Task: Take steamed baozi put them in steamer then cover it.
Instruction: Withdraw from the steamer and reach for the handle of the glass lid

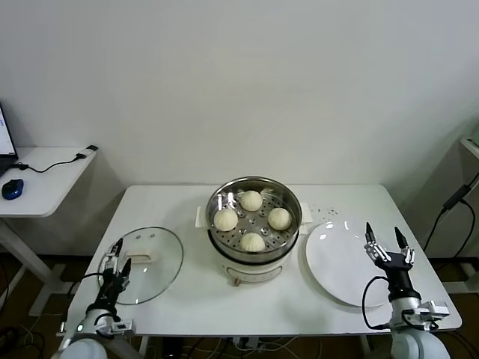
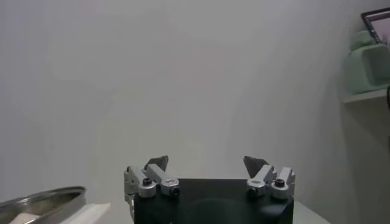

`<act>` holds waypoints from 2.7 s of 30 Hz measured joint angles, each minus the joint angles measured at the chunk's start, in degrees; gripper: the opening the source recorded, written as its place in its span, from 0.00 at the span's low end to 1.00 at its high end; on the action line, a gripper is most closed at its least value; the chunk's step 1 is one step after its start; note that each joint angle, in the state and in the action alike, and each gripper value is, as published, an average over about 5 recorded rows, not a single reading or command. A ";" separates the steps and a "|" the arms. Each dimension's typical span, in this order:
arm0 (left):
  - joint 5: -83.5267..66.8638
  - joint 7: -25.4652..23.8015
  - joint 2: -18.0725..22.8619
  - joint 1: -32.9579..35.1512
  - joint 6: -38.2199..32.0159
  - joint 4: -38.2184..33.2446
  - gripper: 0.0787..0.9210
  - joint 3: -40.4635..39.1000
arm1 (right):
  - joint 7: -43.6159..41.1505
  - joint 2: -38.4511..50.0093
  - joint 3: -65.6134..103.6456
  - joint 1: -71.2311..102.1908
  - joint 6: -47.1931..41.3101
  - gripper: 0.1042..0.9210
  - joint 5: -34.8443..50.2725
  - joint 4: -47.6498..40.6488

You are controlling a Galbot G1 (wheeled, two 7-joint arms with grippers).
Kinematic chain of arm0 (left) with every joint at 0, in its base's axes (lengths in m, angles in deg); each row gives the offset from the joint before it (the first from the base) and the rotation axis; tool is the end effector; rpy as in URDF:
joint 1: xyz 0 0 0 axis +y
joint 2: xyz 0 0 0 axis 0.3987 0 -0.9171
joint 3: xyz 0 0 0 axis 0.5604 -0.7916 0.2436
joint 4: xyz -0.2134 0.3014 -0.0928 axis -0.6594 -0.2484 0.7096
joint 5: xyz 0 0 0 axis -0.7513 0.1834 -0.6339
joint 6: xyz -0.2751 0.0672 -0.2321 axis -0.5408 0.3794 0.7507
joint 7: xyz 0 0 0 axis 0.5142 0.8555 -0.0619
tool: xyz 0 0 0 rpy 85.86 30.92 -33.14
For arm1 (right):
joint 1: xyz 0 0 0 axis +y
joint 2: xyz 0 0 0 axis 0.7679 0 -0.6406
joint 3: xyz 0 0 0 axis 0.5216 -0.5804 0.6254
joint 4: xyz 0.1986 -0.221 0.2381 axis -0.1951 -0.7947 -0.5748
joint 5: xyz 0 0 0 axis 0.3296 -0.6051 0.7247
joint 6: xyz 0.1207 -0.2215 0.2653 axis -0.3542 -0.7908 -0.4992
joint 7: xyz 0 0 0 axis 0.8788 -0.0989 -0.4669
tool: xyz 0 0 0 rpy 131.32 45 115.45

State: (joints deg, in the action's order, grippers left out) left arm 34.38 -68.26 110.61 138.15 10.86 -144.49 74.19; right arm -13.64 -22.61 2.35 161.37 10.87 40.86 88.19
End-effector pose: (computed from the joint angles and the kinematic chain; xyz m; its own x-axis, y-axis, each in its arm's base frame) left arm 0.2050 0.1408 -0.4072 -0.9870 -0.0777 0.1410 0.1418 -0.0060 0.9899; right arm 0.2212 -0.1602 -0.3908 -0.9911 0.0658 -0.1161 0.0398 0.9761 0.2138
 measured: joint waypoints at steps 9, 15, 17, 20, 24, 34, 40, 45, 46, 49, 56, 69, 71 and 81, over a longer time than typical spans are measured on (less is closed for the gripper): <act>1.39 -0.33 -0.22 -2.20 -0.57 3.13 0.88 -1.42 | 0.44 -0.30 0.90 0.69 0.68 0.88 -0.05 -0.55; 2.28 -0.17 -0.19 -3.59 -0.13 5.12 0.88 -2.28 | 0.57 -0.39 1.14 0.81 1.19 0.88 -0.09 -1.30; 2.51 -0.05 -0.21 -4.09 -0.07 5.87 0.88 -2.57 | 0.64 -0.47 1.15 0.80 1.35 0.88 -0.13 -1.57; 2.88 0.09 -0.28 -4.86 0.07 6.95 0.88 -2.81 | 0.70 -0.69 1.15 0.80 1.46 0.88 -0.23 -1.83; 3.25 0.36 -0.54 -6.03 0.39 8.44 0.88 -2.81 | 0.72 -0.93 1.33 0.80 1.52 0.88 -0.29 -2.02; 4.28 0.56 -0.48 -9.25 1.29 12.05 0.88 -3.62 | 0.73 -1.00 1.42 0.96 1.92 0.88 -0.69 -3.14; 4.75 1.18 -0.14 -11.36 2.69 14.30 0.88 -4.03 | 0.75 -1.35 1.41 0.83 2.09 0.88 -1.23 -3.82; 4.66 2.27 0.43 -13.14 4.18 16.11 0.88 -4.69 | 0.76 -1.45 1.10 0.72 2.42 0.88 -1.66 -4.50; 4.60 2.52 0.56 -13.51 4.44 16.49 0.88 -4.84 | 0.76 -1.48 1.07 0.69 2.47 0.88 -1.71 -4.58; 4.35 3.36 0.94 -14.58 5.21 17.63 0.88 -5.28 | 0.77 -1.57 1.04 0.65 2.55 0.88 -1.84 -4.73; 3.72 5.49 1.42 -16.69 6.78 20.34 0.88 -5.58 | 0.77 -1.72 0.90 0.85 2.86 0.88 -2.30 -5.12; 2.99 9.11 1.24 -16.90 7.41 23.03 0.61 -5.60 | 0.78 -2.01 0.54 1.21 3.30 0.88 -3.03 -5.23; 2.85 9.28 1.20 -16.81 7.37 23.05 0.54 -5.62 | 0.78 -2.02 0.53 1.29 3.31 0.88 -3.04 -5.22; 2.40 8.82 1.26 -16.17 8.39 21.99 0.20 -5.10 | 0.87 -2.09 0.83 1.04 3.54 0.88 -3.05 -4.73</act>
State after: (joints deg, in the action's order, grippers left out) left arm 36.78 -59.44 111.87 121.98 19.25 -122.49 69.09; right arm -12.77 -24.69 3.18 162.41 14.41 37.81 83.46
